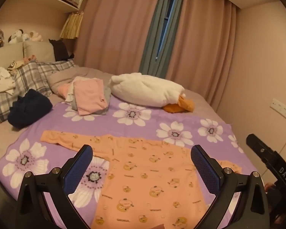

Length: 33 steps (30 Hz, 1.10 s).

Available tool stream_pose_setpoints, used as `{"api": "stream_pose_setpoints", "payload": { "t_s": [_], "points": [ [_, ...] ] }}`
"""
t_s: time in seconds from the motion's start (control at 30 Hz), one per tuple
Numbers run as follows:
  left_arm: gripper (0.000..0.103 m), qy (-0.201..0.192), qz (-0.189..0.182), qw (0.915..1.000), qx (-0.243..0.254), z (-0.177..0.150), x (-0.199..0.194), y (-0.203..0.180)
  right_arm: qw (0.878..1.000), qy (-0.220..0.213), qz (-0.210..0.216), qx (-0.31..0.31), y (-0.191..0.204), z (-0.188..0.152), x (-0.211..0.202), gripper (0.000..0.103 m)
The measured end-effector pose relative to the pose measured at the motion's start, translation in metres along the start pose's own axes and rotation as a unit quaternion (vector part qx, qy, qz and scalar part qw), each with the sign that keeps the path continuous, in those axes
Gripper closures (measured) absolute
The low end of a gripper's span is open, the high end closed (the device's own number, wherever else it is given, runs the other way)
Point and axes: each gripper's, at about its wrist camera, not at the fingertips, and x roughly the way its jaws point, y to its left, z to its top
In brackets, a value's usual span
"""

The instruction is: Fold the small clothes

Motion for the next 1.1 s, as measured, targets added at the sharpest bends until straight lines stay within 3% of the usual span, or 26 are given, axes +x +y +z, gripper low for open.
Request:
{"api": "stream_pose_setpoints", "payload": {
  "t_s": [0.23, 0.43, 0.83, 1.1],
  "points": [
    [0.001, 0.01, 0.007, 0.9999, 0.009, -0.004, 0.008, -0.011, 1.0, 0.016, -0.003, 0.013, -0.003, -0.006, 0.001, 0.0],
    [0.001, 0.008, -0.003, 0.9999, 0.011, -0.01, 0.004, -0.005, 1.0, -0.004, 0.002, 0.019, -0.005, -0.008, -0.003, 0.0],
    [0.001, 0.005, 0.005, 0.9996, 0.029, -0.007, 0.004, -0.009, 0.999, 0.029, -0.003, 0.021, -0.009, -0.006, 0.007, 0.0],
    [0.001, 0.003, -0.01, 0.9992, 0.038, -0.008, 0.009, -0.01, 0.999, 0.042, -0.008, 0.03, -0.015, -0.007, 0.01, 0.0]
  ]
}}
